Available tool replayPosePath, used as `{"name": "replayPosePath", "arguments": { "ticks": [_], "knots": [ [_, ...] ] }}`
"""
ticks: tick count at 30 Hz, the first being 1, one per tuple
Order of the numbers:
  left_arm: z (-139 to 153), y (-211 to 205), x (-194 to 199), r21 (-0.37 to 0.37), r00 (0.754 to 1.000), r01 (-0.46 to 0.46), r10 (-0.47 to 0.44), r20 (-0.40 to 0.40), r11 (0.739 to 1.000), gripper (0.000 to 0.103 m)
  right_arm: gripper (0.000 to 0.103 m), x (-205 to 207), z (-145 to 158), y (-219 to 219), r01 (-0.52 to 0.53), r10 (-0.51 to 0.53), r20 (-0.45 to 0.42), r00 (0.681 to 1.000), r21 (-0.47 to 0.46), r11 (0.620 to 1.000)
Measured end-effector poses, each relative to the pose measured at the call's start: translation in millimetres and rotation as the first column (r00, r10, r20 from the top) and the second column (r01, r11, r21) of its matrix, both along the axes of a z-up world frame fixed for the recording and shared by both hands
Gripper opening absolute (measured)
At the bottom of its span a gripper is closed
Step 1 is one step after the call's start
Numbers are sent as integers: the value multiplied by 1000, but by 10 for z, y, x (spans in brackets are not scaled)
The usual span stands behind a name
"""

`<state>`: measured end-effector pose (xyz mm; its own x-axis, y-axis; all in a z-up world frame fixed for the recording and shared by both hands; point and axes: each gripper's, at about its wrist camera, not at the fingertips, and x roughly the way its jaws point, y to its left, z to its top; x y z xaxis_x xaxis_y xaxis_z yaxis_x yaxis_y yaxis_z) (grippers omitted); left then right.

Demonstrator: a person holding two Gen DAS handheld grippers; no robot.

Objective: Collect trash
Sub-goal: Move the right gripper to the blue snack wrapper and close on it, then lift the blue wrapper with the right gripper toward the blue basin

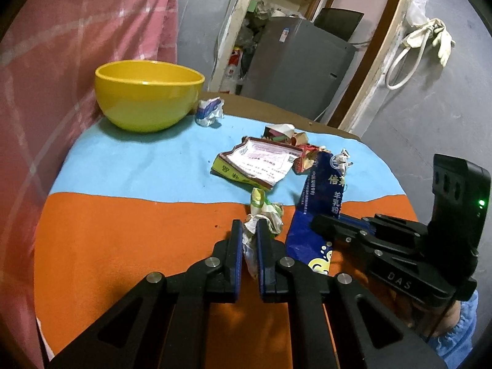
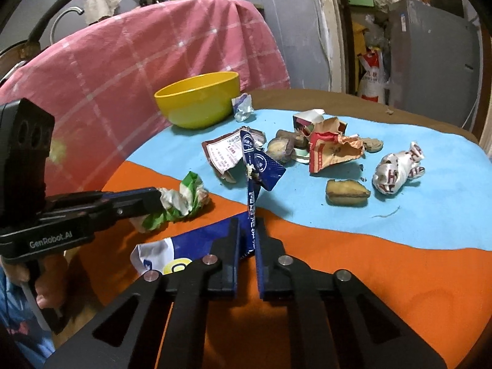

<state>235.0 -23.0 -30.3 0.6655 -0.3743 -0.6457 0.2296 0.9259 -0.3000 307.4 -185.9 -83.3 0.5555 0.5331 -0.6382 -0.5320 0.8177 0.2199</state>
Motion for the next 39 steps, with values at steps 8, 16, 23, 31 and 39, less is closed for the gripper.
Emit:
{"name": "replayPosePath", "arguments": {
  "ticks": [8,16,23,31,39],
  "knots": [
    [194,-214,-123,15,995,-1,-1,105,1000,6,4,-198,170,-217,62,-72,128,989,87,994],
    [489,-615,-127,-13,974,58,-54,218,998,6,4,-553,510,-642,192,-239,378,894,158,969],
    [649,-1078,3,-26,959,114,-104,263,993,6,4,-628,648,-1109,304,-364,421,831,203,931],
    [345,-909,73,22,985,39,-42,167,999,6,8,-283,243,-1303,330,-365,139,921,223,917],
    [60,-474,43,35,996,-50,47,81,998,6,48,-189,1,-1011,311,-323,51,945,162,936]
  ]
}}
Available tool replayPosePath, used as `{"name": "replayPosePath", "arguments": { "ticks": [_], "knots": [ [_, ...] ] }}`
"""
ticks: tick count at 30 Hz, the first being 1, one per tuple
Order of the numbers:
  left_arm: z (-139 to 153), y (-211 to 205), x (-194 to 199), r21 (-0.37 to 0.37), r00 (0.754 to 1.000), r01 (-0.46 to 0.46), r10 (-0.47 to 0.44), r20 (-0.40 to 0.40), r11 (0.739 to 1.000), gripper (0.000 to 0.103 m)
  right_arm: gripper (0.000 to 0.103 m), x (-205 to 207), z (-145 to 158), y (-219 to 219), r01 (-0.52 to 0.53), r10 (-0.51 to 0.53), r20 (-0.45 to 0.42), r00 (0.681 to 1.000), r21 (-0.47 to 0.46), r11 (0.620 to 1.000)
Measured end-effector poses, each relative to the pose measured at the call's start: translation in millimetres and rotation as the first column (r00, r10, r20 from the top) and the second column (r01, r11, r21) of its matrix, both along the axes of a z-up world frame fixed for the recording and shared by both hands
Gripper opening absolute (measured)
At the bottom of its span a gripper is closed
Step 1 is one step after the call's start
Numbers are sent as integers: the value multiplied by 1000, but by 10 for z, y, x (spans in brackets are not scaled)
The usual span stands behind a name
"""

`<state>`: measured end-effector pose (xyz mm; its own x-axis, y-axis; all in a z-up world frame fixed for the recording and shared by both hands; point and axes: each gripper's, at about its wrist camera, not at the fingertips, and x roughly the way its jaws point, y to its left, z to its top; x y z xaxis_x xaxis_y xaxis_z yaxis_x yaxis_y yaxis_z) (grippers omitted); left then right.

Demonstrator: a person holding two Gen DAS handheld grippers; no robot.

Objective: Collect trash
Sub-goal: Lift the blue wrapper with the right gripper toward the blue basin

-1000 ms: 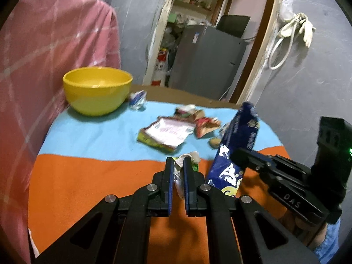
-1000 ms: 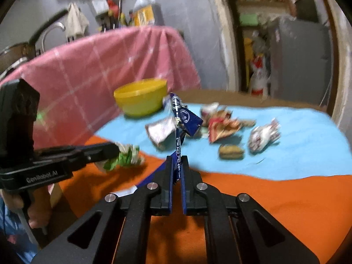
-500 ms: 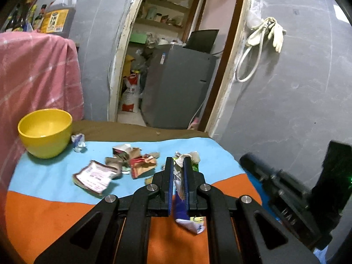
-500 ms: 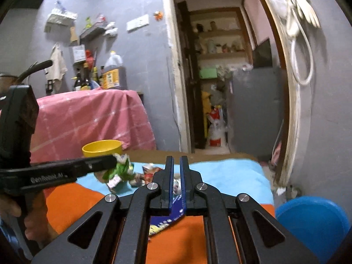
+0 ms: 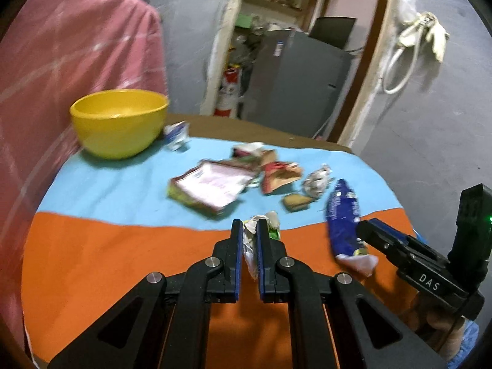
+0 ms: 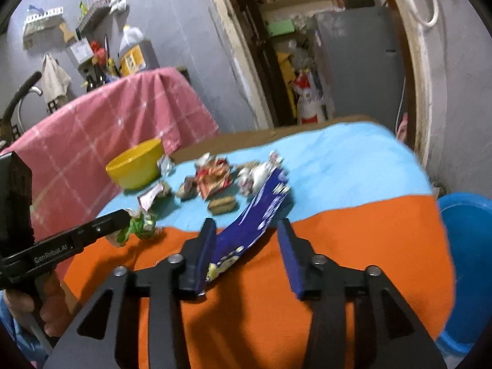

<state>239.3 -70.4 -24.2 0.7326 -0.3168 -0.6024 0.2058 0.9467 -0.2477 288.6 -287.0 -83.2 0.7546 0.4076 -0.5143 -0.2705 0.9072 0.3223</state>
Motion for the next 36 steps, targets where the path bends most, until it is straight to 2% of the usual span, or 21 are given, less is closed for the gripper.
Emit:
{"name": "replayPosePath", "arguments": {
  "ticks": [2,5,7,10,13,15,18,21,28,31,36],
  "knots": [
    [-28,115,-16,-17,1000,-22,22,-11,1000,6,54,8,-30,79,-7,7,-10,1000,-22,1000],
    [-42,217,-40,-32,999,-44,43,-24,999,6,70,34,-22,235,-33,32,-13,999,-45,998],
    [-48,274,-52,-41,998,-51,50,-30,998,6,71,47,-38,345,-60,59,-21,998,-62,996],
    [-50,303,-54,-52,998,-54,52,-41,997,6,71,56,-110,517,-73,68,-36,997,-155,985],
    [-45,297,-64,-54,998,-48,46,-41,997,6,53,25,-122,544,-78,74,-28,997,-170,982],
    [-30,277,-73,-49,999,-38,36,-34,998,6,27,11,-131,491,-75,71,-27,997,-150,986],
    [13,200,-87,-44,1000,-16,16,-17,999,6,11,-19,-139,400,-82,79,-27,996,-107,991],
    [59,81,-84,-40,1000,5,-5,0,999,6,7,-79,-89,337,-78,79,3,997,-84,993],
    [255,-350,-47,-51,995,88,-85,60,995,6,6,-171,129,75,2,7,108,994,-82,997],
    [375,-599,-31,-61,985,138,-131,113,989,6,6,-254,271,-152,73,-58,185,981,-75,995],
    [553,-1089,5,-74,957,237,-219,192,969,6,6,-372,465,-580,223,-193,284,939,-75,972]
  ]
}}
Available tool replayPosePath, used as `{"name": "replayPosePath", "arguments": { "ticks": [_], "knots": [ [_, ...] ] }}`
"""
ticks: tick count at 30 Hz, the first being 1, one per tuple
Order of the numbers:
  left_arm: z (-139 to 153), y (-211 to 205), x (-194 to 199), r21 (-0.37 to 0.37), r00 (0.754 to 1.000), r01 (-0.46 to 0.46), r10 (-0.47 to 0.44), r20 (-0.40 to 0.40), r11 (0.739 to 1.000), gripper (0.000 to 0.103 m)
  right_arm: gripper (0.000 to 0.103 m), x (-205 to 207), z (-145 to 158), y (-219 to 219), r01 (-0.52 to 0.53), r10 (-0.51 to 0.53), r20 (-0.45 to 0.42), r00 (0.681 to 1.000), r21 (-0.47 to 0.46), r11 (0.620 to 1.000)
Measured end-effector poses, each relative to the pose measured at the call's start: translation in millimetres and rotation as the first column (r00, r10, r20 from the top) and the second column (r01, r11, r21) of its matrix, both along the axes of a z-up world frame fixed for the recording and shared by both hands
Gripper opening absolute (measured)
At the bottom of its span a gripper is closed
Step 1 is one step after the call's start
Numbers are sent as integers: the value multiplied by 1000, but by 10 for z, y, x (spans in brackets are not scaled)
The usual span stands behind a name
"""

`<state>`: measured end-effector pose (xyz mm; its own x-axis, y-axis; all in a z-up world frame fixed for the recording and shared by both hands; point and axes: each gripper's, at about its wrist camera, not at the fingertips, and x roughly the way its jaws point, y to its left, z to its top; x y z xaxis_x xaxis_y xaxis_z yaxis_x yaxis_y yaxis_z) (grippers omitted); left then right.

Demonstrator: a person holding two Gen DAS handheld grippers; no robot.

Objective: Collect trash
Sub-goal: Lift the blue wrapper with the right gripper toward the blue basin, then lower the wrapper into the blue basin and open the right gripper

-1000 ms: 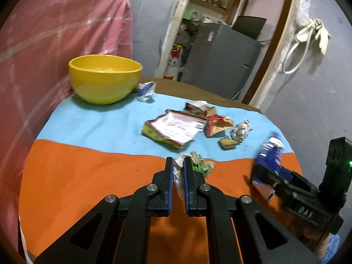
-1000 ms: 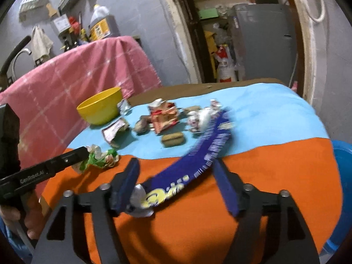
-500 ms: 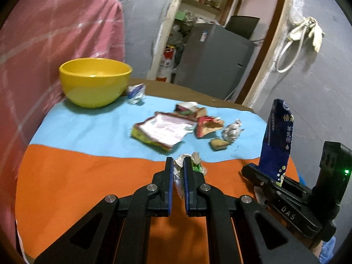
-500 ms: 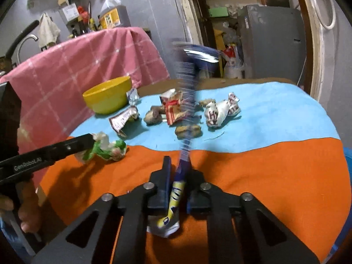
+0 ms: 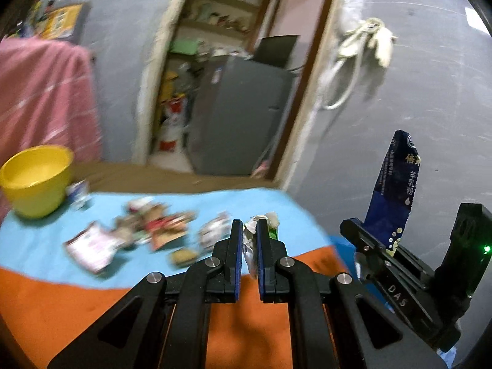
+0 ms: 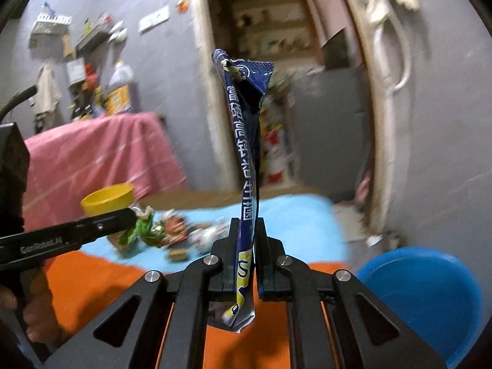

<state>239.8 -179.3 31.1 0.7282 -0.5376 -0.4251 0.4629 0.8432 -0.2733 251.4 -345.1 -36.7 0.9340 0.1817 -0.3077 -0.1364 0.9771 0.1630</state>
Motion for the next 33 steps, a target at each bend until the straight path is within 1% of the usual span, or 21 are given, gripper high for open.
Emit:
{"name": "replayPosePath", "arguments": {
  "ticks": [2,4,6,8,11,14,16,18,20,22,23,24,26,27,29,30,31,33],
  "knots": [
    [38,-230,37,-3,999,40,-40,20,999,6,6,-26,51,-164,55,-55,25,998,-8,998],
    [58,-476,97,-6,996,84,-84,21,996,6,6,-42,82,-348,124,-123,40,992,-18,992],
    [43,-713,173,-10,992,128,-128,12,992,6,6,-53,84,-540,178,-178,42,983,-12,984],
    [22,-928,231,-4,987,161,-161,0,987,6,6,-28,59,-764,235,-235,25,972,4,972],
    [-56,-1251,350,0,975,216,-216,-55,976,6,6,14,-41,-1045,292,-291,-26,956,28,956],
    [-207,-1513,464,11,963,243,-239,-126,970,6,7,67,-175,-1281,334,-328,-102,939,49,941],
    [-323,-1668,547,16,949,260,-253,-187,965,6,7,85,-259,-1403,352,-339,-152,928,65,934],
    [-451,-1796,630,28,934,274,-259,-247,961,6,7,113,-358,-1518,380,-358,-208,910,76,922],
    [-554,-1906,693,36,924,274,-252,-289,961,6,9,127,-430,-1601,399,-365,-257,895,95,912],
    [-635,-1982,773,41,914,272,-245,-323,961,8,15,133,-512,-1710,415,-364,-301,882,126,901],
    [-681,-2019,817,49,909,270,-238,-343,962,8,25,132,-548,-1751,420,-361,-319,876,141,896],
    [-723,-2045,857,58,904,267,-230,-360,962,9,28,121,-565,-1781,424,-359,-329,873,151,893],
    [-777,-2054,883,62,899,266,-224,-376,962,10,28,100,-582,-1806,432,-362,-341,868,158,888],
    [-791,-2040,881,60,899,267,-226,-375,962,11,28,83,-587,-1813,435,-364,-344,866,157,887],
    [-766,-2042,862,57,903,273,-235,-360,960,19,29,40,-569,-1831,442,-373,-340,863,153,884],
    [-754,-2032,840,54,907,272,-238,-349,961,26,29,32,-557,-1839,447,-379,-335,863,154,881],
    [-732,-2013,814,47,911,270,-240,-336,962,29,30,24,-545,-1860,453,-386,-329,862,158,877],
    [-681,-1953,772,39,918,268,-243,-314,963,30,34,8,-513,-1868,463,-400,-314,861,162,871]
  ]
}}
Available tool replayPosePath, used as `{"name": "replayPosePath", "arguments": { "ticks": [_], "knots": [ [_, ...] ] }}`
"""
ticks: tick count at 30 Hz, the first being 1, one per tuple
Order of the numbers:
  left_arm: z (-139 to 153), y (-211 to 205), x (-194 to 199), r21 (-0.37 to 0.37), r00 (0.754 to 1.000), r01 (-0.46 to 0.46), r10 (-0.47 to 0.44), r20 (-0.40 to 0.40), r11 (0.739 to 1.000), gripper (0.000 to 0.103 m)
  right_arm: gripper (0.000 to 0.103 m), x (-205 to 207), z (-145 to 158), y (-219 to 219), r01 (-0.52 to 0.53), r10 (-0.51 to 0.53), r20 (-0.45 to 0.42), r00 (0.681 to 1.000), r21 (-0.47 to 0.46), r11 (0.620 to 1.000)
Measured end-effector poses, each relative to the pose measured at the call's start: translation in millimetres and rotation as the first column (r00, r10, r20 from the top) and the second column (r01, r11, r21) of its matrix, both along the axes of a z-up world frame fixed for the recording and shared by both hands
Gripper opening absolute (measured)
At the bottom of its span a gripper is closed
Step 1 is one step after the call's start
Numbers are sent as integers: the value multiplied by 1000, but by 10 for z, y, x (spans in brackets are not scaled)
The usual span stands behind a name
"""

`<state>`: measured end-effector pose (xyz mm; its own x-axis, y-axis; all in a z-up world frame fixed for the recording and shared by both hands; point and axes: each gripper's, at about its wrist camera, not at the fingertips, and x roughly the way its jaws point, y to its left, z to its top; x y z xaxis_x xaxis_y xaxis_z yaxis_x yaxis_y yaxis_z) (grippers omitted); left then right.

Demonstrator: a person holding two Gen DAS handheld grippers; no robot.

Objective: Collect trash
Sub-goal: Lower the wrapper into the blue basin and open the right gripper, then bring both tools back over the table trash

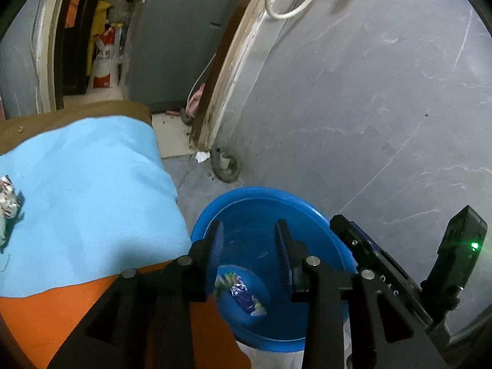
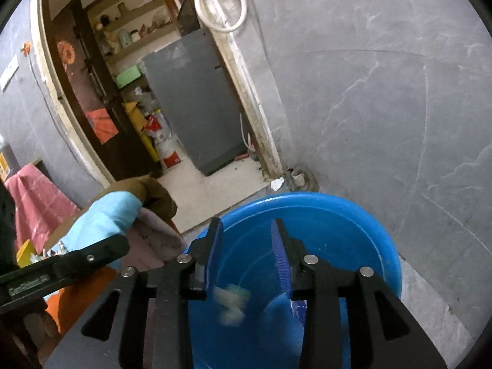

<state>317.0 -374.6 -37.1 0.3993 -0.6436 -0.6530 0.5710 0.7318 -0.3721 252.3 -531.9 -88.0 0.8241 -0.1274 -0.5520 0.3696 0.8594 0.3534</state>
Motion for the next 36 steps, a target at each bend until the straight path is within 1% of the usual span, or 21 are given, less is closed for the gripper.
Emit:
{"name": "replayPosePath", "arguments": {
  "ticks": [1,2,3,5,7,8,9,11,12,13,14,15,16,18,20,21,24,25,30,32,36],
  "knots": [
    [34,45,-24,-1,1000,-4,4,17,1000,31,34,-8,27,4,9,-9,15,1000,-8,1000],
    [76,104,-57,-3,999,-13,13,37,1000,32,38,-19,56,10,16,-15,30,999,-18,1000],
    [111,161,-73,-6,998,-24,24,58,1000,36,46,-57,104,35,24,-22,57,998,-35,999],
    [215,306,-154,-19,992,-61,62,108,998,44,55,-99,182,105,33,-26,109,994,-65,997],
    [320,491,-199,-41,980,-108,114,162,993,54,63,-132,268,179,32,-15,159,987,-99,995],
    [364,590,-224,-50,972,-133,141,188,990,56,71,-153,311,231,28,-6,187,982,-117,993],
    [409,679,-249,-56,964,-155,164,210,986,62,78,-177,360,296,26,5,221,975,-137,990],
    [481,897,-304,-68,937,-212,222,268,975,75,83,-220,439,414,13,34,276,961,-168,986],
    [506,983,-349,-72,924,-235,245,292,969,86,89,-239,479,483,5,52,302,952,-186,983],
    [535,1092,-389,-77,905,-267,278,323,961,92,93,-261,523,572,-3,73,333,940,-208,978],
    [558,1203,-424,-84,884,-298,308,352,951,94,102,-274,559,655,-8,90,359,929,-226,974],
    [581,1324,-470,-91,858,-330,339,386,940,98,103,-297,597,739,-11,107,386,916,-242,970],
    [600,1402,-505,-95,842,-348,355,405,933,99,103,-308,634,836,-19,128,414,901,-258,966],
    [634,1612,-575,-104,797,-399,401,451,911,100,103,-315,693,1007,-44,172,453,875,-279,959],
    [613,1774,-589,-114,765,-435,433,477,893,100,103,-297,738,1151,-59,201,480,854,-294,954],
    [620,1892,-620,-125,742,-459,457,490,880,101,103,-297,754,1220,-68,216,490,845,-301,951],
    [605,2162,-802,-155,697,-502,504,510,851,101,103,-286,812,1510,-105,281,510,813,-346,932],
    [593,2257,-853,-166,677,-521,524,517,837,101,103,-287,823,1587,-111,296,514,805,-359,927],
    [568,2678,-998,-189,604,-585,579,548,789,101,103,-295,869,2041,-144,380,539,752,-427,892],
    [553,2842,-1053,-189,580,-606,591,561,773,101,103,-299,871,2216,-165,417,542,729,-452,877],
    [520,3140,-1091,-185,540,-639,608,582,746,101,103,-240,860,2489,-221,485,514,707,-491,843]
  ]
}}
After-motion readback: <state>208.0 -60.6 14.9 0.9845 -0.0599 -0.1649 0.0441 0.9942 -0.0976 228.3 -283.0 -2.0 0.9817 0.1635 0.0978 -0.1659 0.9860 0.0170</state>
